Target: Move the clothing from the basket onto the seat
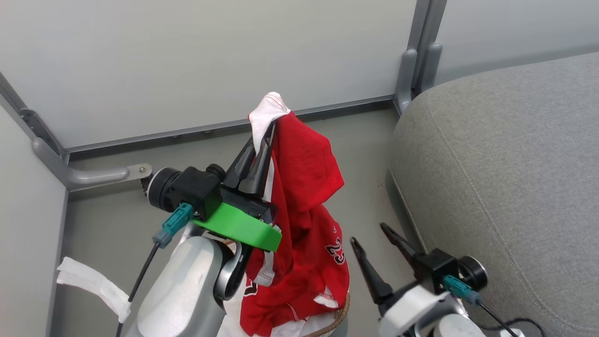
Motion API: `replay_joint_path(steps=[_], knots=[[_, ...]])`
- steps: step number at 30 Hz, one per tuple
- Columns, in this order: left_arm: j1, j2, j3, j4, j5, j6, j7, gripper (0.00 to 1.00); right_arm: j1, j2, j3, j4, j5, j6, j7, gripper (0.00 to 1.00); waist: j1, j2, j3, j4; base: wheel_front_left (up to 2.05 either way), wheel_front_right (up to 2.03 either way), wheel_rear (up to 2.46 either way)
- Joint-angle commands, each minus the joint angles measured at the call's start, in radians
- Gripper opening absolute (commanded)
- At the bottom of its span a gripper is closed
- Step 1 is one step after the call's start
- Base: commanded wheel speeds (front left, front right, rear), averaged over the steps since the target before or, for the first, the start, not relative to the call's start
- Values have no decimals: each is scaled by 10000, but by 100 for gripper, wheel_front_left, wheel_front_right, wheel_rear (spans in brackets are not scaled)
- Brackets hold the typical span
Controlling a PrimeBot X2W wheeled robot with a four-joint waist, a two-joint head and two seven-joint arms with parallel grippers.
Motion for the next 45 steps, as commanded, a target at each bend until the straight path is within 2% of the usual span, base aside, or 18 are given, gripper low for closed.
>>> replay_joint_path(steps=[1, 4, 8, 16, 25, 26, 27, 28, 35, 36, 37, 45], knots=[[-185, -47, -65, 0, -93, -47, -36, 0, -340, -26, 378, -158, 214, 1, -47, 100, 1, 0, 35, 87, 0, 0, 0], [-291, -110, -269, 37, -215, -47, -36, 0, -1086, -28, 1624, -277, 723, 1, -45, 100, 1, 0, 78, 215, 0, 0, 0], [-414, -149, -631, 75, -359, -47, -38, 0, -2113, -40, 2612, -52, 1152, -1, -45, 100, 1, 0, 118, 452, 0, 0, 0], [-656, -204, -1437, -8, -603, -46, -36, 0, -3244, -29, 2940, 1083, 1113, 1, -36, 100, 1, 0, 160, 1086, 0, 0, 0], [-668, -209, -2309, -304, -1099, -44, -37, 0, -3688, -32, 3091, 1488, 1324, 1, -36, 100, 1, 0, 184, 1463, 0, 0, 0], [-660, -209, -2402, -300, -1127, -35, -37, 0, -3701, -28, 3116, 1553, 1397, 1, -36, 94, 1, 0, 183, 1486, 0, 0, 0], [-650, -210, -2448, -280, -1156, -18, -37, 0, -3701, -31, 3156, 1643, 1494, 1, -36, 25, 1, 0, 181, 1502, 0, 0, 0], [-648, -208, -2490, -229, -1170, 15, -37, 0, -3741, -31, 3134, 1696, 1596, 1, -36, 0, 1, 0, 177, 1514, 0, 0, 0], [-546, -210, -2125, 142, -944, 266, -24, 0, -3541, -28, 2875, 1806, 1810, 1, -38, 0, 1, 0, 258, 1278, 0, 0, 0], [-486, -208, -2034, 232, -866, 285, -24, 47, -3437, -26, 2810, 1798, 1772, 1, -36, 0, 1, 0, 297, 1164, 0, 0, 0], [-403, -197, -1956, 363, -791, 306, -21, 100, -3360, -28, 2768, 1759, 1744, -1, -36, 0, 1, 0, 320, 1044, 0, 0, 0], [184, 263, -1266, 856, 89, 82, -23, 100, -2693, -25, 1921, 1100, 1482, -1, -38, 0, 1, 0, 724, -740, 0, 0, 0]])
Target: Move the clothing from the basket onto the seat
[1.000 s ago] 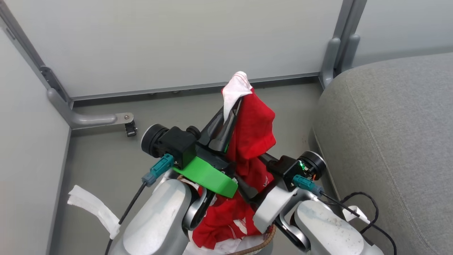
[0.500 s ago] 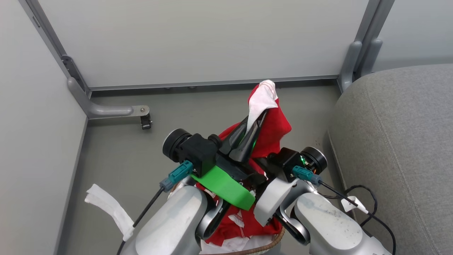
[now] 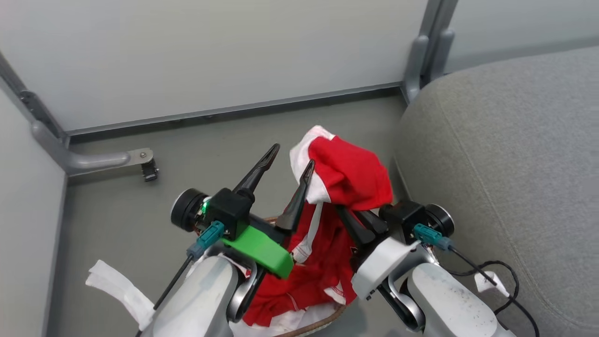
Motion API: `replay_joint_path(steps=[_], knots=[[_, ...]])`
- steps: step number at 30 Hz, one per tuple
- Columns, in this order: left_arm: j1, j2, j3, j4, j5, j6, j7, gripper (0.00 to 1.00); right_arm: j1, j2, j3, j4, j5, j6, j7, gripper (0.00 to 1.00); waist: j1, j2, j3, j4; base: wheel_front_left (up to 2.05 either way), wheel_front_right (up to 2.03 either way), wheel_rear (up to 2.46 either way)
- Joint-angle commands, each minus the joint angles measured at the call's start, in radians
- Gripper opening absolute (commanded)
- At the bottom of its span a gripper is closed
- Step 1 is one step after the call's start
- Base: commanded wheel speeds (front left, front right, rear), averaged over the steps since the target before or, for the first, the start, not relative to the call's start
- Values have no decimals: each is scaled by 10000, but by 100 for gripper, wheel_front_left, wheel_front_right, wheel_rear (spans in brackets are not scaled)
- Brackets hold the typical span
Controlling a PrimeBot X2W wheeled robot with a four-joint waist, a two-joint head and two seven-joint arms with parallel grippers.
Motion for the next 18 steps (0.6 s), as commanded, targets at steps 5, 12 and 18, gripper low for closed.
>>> replay_joint_path(steps=[5, 12, 18], knots=[[655, 181, 412, 122, 345, -127, -6, 100, 443, -27, -336, -521, -287, -4, -24, 0, 0, 0, 427, -2294, 0, 0, 0], [1225, 199, 551, -185, 446, -174, -7, 100, 840, -19, -747, -1152, -481, -4, -23, 0, 0, 0, 686, -3875, 0, 0, 0], [1424, 374, 278, -318, 347, -178, -7, 100, 887, -7, -1366, -1345, -656, -4, -23, 0, 0, 0, 949, -4604, 0, 0, 0]])
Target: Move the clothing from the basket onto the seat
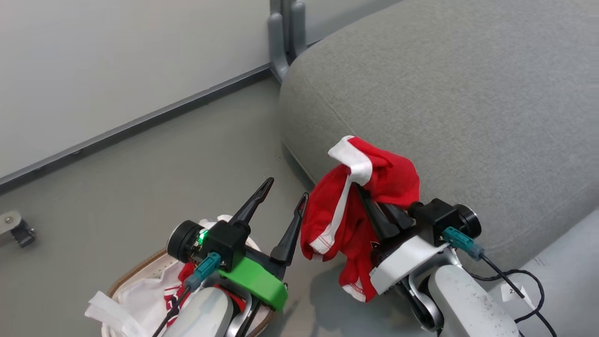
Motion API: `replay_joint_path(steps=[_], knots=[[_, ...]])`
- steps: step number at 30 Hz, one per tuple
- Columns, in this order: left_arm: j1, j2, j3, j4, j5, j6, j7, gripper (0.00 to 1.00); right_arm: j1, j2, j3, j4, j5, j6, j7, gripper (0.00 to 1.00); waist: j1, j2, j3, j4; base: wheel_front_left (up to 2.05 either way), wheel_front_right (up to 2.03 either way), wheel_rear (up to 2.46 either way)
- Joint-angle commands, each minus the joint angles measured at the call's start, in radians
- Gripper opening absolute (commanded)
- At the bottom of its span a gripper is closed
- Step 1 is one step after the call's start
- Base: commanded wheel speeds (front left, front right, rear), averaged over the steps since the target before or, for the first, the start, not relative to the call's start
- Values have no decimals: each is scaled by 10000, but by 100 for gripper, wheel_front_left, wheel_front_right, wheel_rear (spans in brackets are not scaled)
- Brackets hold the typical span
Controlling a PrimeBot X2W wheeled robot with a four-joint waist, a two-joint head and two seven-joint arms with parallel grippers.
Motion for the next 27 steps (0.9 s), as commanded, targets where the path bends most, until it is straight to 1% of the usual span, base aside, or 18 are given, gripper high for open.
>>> replay_joint_path(steps=[1, 5, 8, 13, 15, 21, 25, 27], knots=[[149, 160, -39, 12, -64, -48, -9, 100, -87, 18, -127, 3, -161, -6, -25, 0, 0, -1, 479, -969, 0, 0, 0], [20, 356, -203, 21, -10, -48, -9, 100, -571, 14, -704, 131, -787, -6, -25, 0, 0, -1, 837, -906, 0, 0, 0], [-136, 611, -350, 51, -65, -47, -9, 100, -1288, -16, -1259, 319, -1432, -6, -26, 0, 0, -1, 1279, -663, 0, 0, 0], [-326, 1217, -448, -13, -171, -40, -9, 100, -3046, -528, -2108, 634, -2239, -8, -25, 0, 0, -1, 2180, -149, 0, 0, 0], [-406, 1560, -485, -83, -196, -40, -7, 100, -3970, -878, -2645, 910, -2552, -8, -1, 0, 0, -1, 2642, 102, 0, 0, 0], [-721, 2285, -591, -411, -366, -40, -9, 100, -6279, -1710, -4382, 1536, -3366, -8, 535, 0, 0, -1, 3846, 818, 0, 0, 0], [-963, 2603, -549, -631, -488, -41, -9, 100, -7273, -1900, -5451, 1953, -3765, -8, 867, 0, 0, -1, 4496, 1269, 0, 0, 0], [-1052, 2714, -526, -710, -552, -41, -9, 100, -7467, -1755, -6059, 2026, -3966, -8, 953, 0, 0, -1, 4759, 1466, 0, 0, 0]])
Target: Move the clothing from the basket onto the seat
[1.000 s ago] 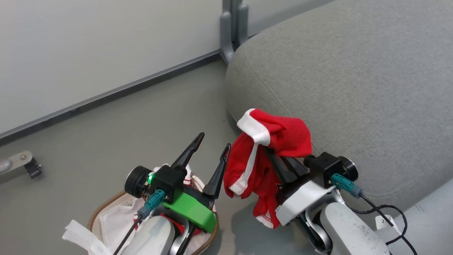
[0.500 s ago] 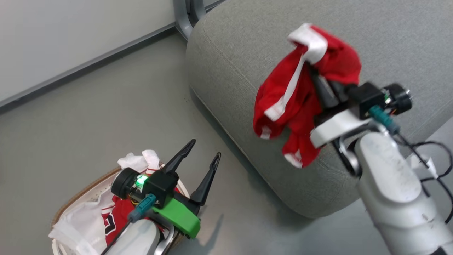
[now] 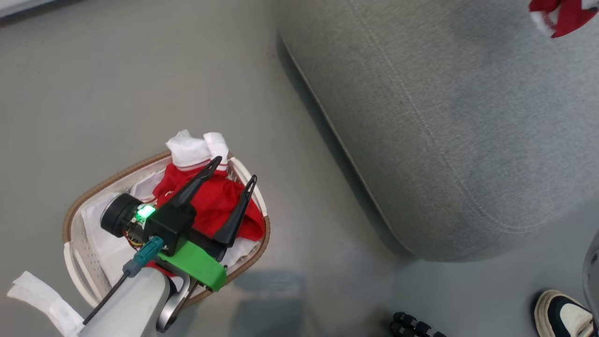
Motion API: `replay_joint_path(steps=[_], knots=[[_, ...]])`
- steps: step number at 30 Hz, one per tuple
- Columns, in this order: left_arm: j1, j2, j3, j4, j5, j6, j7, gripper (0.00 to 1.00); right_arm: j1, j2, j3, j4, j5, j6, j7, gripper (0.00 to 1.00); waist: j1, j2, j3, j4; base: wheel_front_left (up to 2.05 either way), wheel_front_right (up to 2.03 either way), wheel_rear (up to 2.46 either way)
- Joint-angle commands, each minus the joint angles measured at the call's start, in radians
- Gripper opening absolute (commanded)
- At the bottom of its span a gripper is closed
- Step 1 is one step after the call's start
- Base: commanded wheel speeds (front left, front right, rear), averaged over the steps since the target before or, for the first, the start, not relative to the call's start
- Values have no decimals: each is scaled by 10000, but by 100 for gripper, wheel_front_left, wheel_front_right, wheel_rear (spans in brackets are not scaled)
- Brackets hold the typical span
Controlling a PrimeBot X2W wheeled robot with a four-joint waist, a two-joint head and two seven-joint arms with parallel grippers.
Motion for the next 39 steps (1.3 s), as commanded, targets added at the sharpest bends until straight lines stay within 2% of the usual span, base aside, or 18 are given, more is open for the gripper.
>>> replay_joint_path(steps=[1, 7, 12, 16, 17, 18, 19, 26, 30, 36, 39], knots=[[-231, 138, 60, -46, -64, -27, -9, 100, -108, 97, -287, 75, -188, -10, 37, 0, -1, 0, 1266, 1148, 0, 0, 0], [-448, 388, 108, -174, -144, -28, -9, 100, 311, 696, -2122, 700, -631, -11, -29, 0, -1, 0, 1845, 1501, 0, 0, 0], [-350, 557, 156, -108, -173, -28, -9, 100, 1024, 1268, -3844, 1635, -1018, -10, 128, 0, -1, 0, 1967, 1472, 0, 0, 0], [-246, 570, 191, 10, -206, -28, -9, 100, 1546, 1566, -4693, 2163, -1449, -10, -58, 0, -1, 0, 1845, 1400, 0, 0, 0], [-241, 541, 209, 55, -206, -28, -9, 100, 1611, 1582, -4842, 2242, -1517, -10, -175, 19, -1, 0, 1796, 1385, 0, 0, 0], [-241, 480, 224, 98, -210, -28, -9, 100, 1745, 1622, -4944, 2358, -1612, -10, -319, 87, -1, 0, 1717, 1375, 0, 0, 0], [-228, 427, 245, 135, -220, -28, -9, 100, 1874, 1657, -5040, 2464, -1645, -11, -412, 100, -1, 0, 1636, 1369, 0, 0, 0], [133, -22, 625, 629, -237, -28, -9, 100, 2968, 1747, -5257, 2957, -1695, -11, -924, 100, -1, 0, 615, 1395, 0, 0, 0], [463, -350, 1074, 1023, -266, -28, -9, 100, 3826, 1756, -5073, 2751, -1462, -10, -973, 100, -1, 0, -95, 1516, 0, 0, 0], [1033, -884, 2113, 1539, -162, -28, -9, 100, 5468, 1766, -3980, 1604, -798, -10, -978, 100, -1, 0, -979, 1835, 0, 0, 0], [1335, -1144, 2776, 1801, -39, -28, -7, 100, 6123, 1810, -3063, 1121, -223, -10, -981, 100, -1, 0, -1379, 2044, 0, 0, 0]])
